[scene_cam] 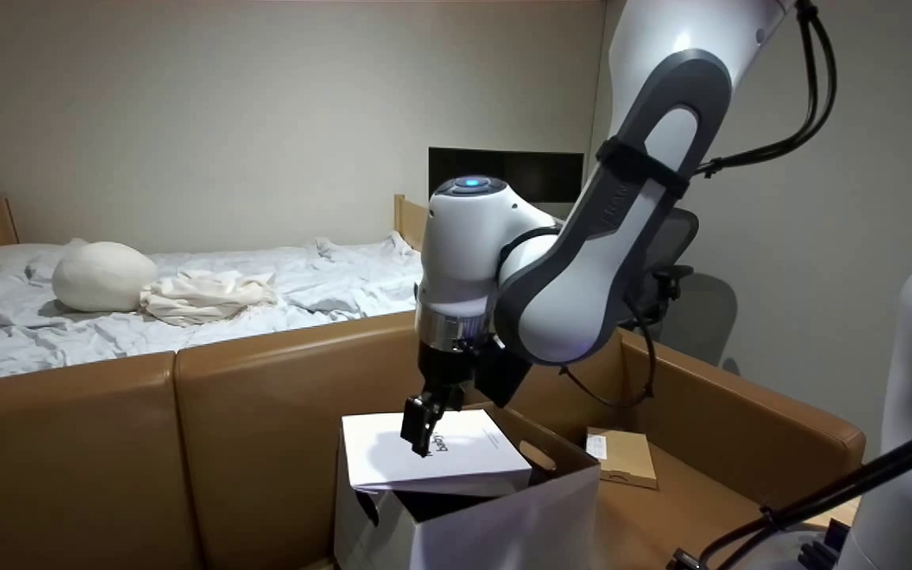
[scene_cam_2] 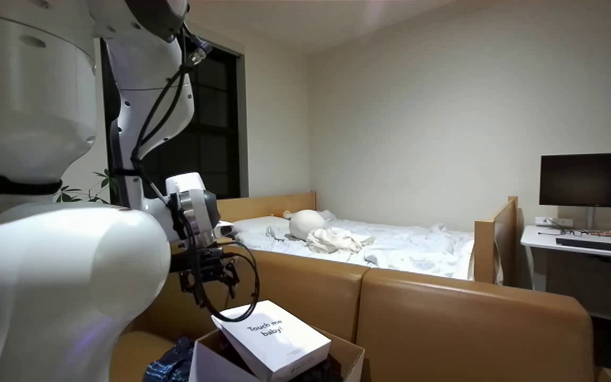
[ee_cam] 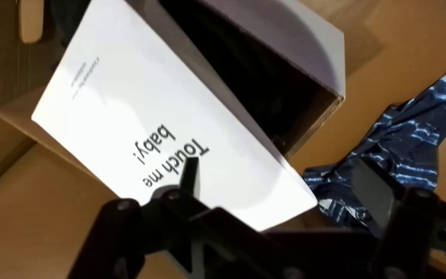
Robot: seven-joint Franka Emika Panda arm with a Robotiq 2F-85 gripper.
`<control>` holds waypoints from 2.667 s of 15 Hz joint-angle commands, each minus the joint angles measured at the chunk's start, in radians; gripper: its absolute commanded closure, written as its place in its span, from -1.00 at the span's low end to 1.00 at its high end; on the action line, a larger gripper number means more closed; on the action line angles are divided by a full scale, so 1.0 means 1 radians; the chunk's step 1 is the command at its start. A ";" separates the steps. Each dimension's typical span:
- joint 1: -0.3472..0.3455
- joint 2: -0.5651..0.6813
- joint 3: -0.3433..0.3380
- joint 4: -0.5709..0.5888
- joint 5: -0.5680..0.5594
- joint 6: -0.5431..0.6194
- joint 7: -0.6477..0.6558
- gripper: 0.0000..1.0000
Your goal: Pick up the cloth and two books from the box and put them on the sofa
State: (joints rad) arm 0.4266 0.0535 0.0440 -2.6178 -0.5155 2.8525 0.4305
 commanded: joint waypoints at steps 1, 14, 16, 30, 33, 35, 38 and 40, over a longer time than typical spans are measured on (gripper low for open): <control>0.075 0.020 -0.067 0.078 -0.282 0.030 0.177 -1.00; 0.231 0.283 -0.097 0.171 -0.881 0.088 0.913 -1.00; 0.275 0.291 -0.140 0.210 -1.064 0.081 1.061 -1.00; -0.030 0.429 0.215 0.215 -2.008 -0.432 1.757 -1.00; -0.106 0.501 0.249 0.224 -2.066 -0.541 1.686 -1.00; -0.144 0.541 0.252 0.236 -2.083 -0.575 1.659 -1.00; -0.184 0.574 0.264 0.260 -2.086 -0.603 1.642 -1.00; -0.197 0.574 0.275 0.276 -2.080 -0.598 1.640 -0.48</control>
State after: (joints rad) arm 0.2775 0.6035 0.2942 -2.3567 -2.5854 2.2750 2.1163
